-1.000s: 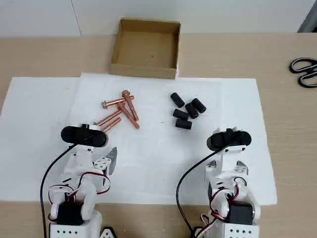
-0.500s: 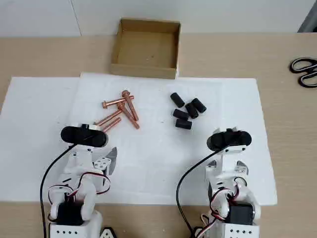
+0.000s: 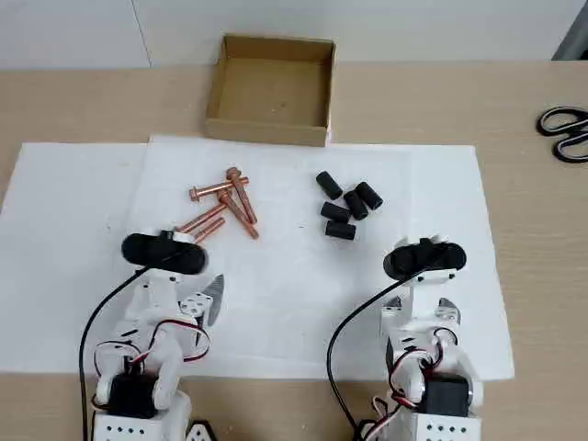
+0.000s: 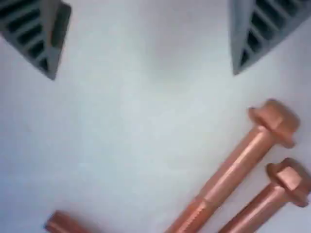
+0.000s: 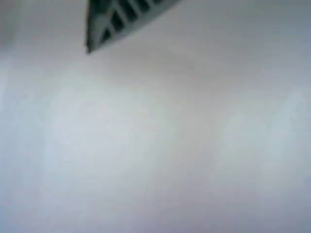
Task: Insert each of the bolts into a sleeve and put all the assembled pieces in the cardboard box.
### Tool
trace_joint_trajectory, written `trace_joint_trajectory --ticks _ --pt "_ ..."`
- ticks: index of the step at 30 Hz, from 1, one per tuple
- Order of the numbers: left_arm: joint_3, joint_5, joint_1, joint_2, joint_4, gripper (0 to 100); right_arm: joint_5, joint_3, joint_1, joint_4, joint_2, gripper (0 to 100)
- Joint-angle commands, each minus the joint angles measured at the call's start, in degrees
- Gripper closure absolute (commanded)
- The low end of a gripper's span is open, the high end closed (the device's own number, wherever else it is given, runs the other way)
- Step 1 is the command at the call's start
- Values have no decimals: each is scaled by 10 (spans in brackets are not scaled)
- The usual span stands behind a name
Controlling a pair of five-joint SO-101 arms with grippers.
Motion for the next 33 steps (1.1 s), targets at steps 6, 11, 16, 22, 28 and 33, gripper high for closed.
trace_joint_trajectory --ticks 6,11,16,22,28,33 --pt "-1 -4 11 -5 -18 778 -1 -3 2 -10 -6 742" --pt "0 -4 8 -5 -31 778 11 -6 5 -11 -6 742" --pt "-20 -4 -51 -5 -48 778 146 -46 15 7 -5 742" --pt "-89 -18 -113 -5 -28 778 165 -171 125 7 2 742" --pt "-183 -36 -114 21 25 778 193 -292 137 10 89 742" --pt "-293 -33 -115 158 25 778 191 -473 134 40 340 742"
